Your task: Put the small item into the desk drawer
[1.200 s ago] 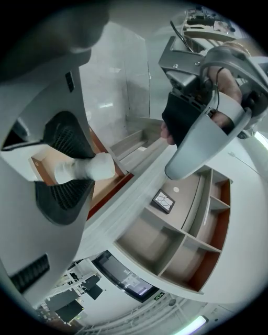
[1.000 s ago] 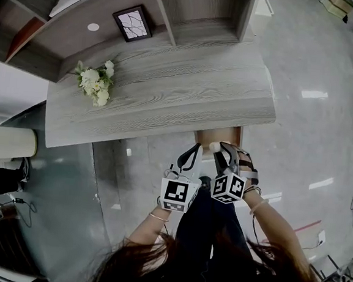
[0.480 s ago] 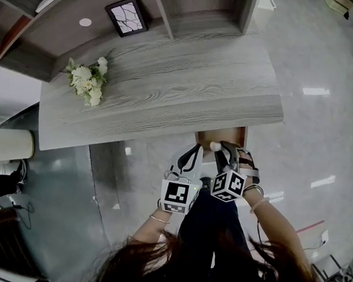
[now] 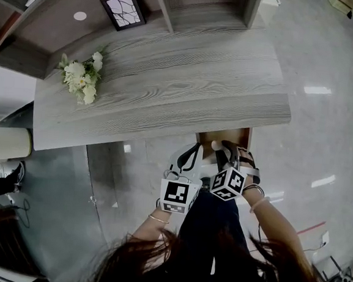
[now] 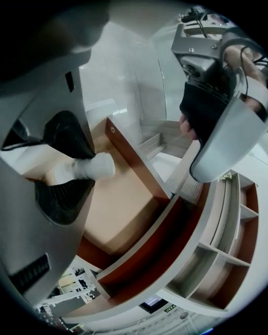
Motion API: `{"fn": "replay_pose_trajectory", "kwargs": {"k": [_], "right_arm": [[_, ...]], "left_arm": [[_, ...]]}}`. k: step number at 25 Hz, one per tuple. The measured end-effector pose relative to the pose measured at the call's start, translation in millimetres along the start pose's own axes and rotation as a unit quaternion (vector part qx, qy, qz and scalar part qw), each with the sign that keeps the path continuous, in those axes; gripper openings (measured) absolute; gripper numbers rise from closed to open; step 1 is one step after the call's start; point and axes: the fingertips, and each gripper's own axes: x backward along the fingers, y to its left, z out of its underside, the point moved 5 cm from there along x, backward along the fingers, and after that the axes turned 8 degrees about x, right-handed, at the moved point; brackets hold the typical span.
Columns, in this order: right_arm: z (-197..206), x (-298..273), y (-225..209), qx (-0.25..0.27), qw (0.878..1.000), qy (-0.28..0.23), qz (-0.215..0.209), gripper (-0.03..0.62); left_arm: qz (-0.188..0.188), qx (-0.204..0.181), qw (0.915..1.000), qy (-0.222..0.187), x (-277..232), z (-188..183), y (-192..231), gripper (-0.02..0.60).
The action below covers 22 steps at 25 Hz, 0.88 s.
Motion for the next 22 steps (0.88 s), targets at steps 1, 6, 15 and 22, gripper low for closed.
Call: {"fn": "replay_pose_trajectory", "kwargs": {"k": [1,6,15,22], "right_arm": [[1,-2,1,-0.003,1.000,0.003,-0.003,0.121],[4,-12,6,-0.008,1.000,0.011,-0.013,0.123],[8,-26,13,-0.029,0.999,0.025,-0.021,0.123],[9,-30,11,-0.059,0.998,0.022,-0.026,0.124]], "left_arm": [[0.001,-0.001,1.0000,0.001,-1,1,1,0.015],[-0.001,-0.001,1.0000,0.004,-6,7,7,0.015],[-0.005,0.004,0.9999,0.008,-12,15,11,0.016],[-0.008,0.010,0.9998,0.014,-13,20,12,0.015]]}}
